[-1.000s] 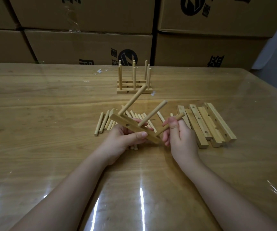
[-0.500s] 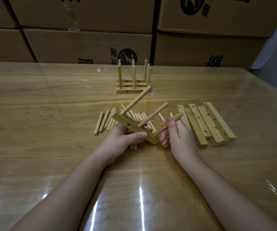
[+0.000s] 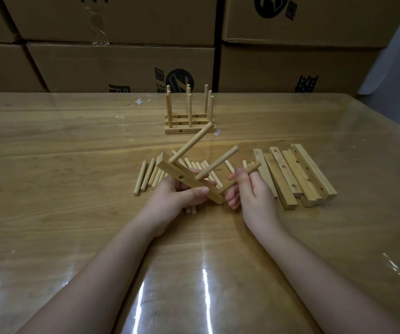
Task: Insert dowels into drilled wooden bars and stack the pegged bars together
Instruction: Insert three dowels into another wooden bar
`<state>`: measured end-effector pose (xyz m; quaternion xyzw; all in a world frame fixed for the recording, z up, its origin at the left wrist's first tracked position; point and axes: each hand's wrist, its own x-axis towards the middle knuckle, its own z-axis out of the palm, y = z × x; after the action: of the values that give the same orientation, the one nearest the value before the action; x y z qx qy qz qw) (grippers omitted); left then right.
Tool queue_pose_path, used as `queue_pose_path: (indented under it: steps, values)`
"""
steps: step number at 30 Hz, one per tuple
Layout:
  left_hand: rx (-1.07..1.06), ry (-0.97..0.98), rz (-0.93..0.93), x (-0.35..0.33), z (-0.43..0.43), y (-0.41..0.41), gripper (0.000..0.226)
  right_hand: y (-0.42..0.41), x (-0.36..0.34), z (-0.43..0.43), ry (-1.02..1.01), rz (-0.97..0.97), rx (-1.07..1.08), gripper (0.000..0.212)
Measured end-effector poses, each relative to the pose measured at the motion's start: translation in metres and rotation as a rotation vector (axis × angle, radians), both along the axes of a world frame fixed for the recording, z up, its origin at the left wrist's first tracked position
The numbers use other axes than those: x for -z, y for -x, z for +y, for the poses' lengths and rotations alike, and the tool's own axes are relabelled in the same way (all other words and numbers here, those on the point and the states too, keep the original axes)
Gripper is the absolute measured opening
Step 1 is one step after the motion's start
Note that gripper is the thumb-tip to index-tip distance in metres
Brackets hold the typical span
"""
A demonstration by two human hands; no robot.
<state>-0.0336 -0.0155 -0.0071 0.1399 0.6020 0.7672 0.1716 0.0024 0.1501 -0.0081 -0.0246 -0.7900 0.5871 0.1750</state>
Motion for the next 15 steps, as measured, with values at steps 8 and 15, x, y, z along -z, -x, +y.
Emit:
queue_pose_path:
  steps: [8,15]
  values:
    - [0.022,-0.202,-0.127,-0.0036,-0.0060,0.0028,0.034,-0.0007,-0.0057,0.0011,-0.068,0.036,-0.143,0.013]
    - [0.009,-0.247,-0.141,-0.0029,-0.0095,0.0032,0.034,-0.0028,-0.0081,-0.0003,-0.049,-0.051,-0.228,0.015]
